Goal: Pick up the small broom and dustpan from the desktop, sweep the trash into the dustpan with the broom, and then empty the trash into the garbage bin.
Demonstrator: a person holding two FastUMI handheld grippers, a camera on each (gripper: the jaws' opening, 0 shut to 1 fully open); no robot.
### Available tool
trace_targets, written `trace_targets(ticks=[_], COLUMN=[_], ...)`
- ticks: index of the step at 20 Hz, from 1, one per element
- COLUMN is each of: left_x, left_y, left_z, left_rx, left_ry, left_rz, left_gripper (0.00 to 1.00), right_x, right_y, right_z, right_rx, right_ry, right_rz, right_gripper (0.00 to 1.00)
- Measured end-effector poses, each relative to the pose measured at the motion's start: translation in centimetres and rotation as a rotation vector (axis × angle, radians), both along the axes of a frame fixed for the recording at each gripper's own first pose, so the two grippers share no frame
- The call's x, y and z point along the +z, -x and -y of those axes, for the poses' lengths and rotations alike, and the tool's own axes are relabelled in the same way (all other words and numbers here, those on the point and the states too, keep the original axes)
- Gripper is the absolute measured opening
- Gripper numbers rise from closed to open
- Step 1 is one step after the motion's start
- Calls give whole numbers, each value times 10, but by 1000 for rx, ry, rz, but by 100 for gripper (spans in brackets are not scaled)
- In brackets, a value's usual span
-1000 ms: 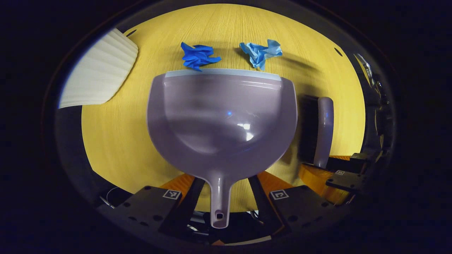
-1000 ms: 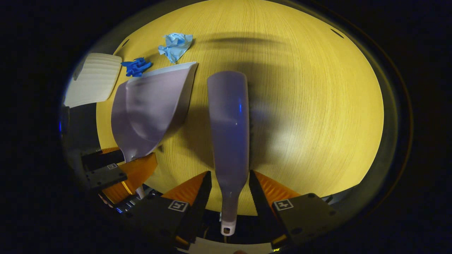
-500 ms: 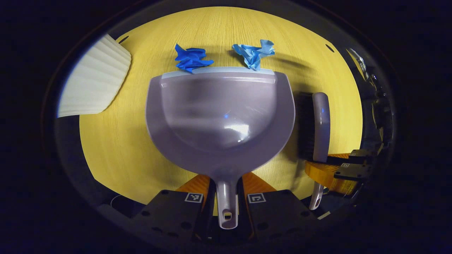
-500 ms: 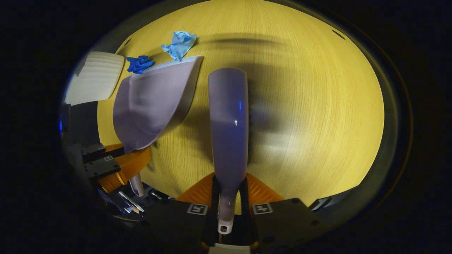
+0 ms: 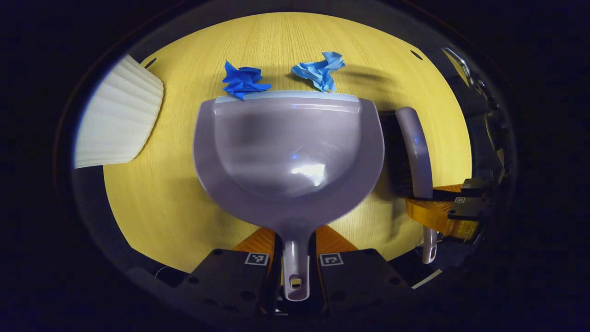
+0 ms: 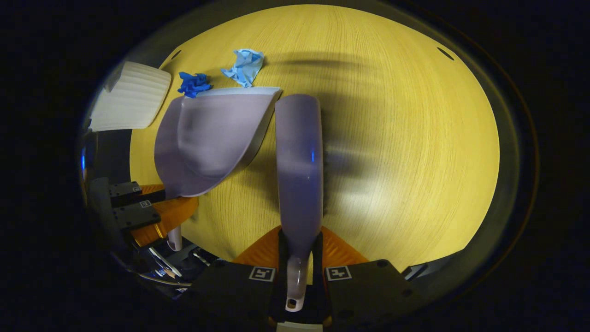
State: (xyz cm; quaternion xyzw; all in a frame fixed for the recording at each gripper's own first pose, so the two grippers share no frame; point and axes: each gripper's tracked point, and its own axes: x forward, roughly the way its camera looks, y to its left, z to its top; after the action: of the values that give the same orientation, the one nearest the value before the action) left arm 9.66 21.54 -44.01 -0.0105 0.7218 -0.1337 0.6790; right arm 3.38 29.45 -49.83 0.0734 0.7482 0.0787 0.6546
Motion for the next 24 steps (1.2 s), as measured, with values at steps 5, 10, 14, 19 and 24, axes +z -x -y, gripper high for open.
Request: trace_targets(ticks=[5, 10, 14, 19, 24], left_x=[8, 12, 12, 5, -5], left_y=[0, -4, -9, -13, -13], left_z=[-12, -38, -50, -63, -84], left_rx=[-22, -76, -135, -193, -281], left_ry=[-8, -40, -56, -52, -98], left_rz=[38, 68, 95, 85, 81], left_gripper=[24, 24, 24, 24, 24], right_x=[19, 32, 32, 17, -26], right_y=[-38, -120, -170, -234, -242], right_z=[8, 21, 7, -4, -28], right_rx=[11, 43, 162, 459, 574], right_ry=[-1, 28, 29, 73, 40], right_rz=[100, 222, 257, 272, 206], right_gripper=[25, 25, 25, 24, 24])
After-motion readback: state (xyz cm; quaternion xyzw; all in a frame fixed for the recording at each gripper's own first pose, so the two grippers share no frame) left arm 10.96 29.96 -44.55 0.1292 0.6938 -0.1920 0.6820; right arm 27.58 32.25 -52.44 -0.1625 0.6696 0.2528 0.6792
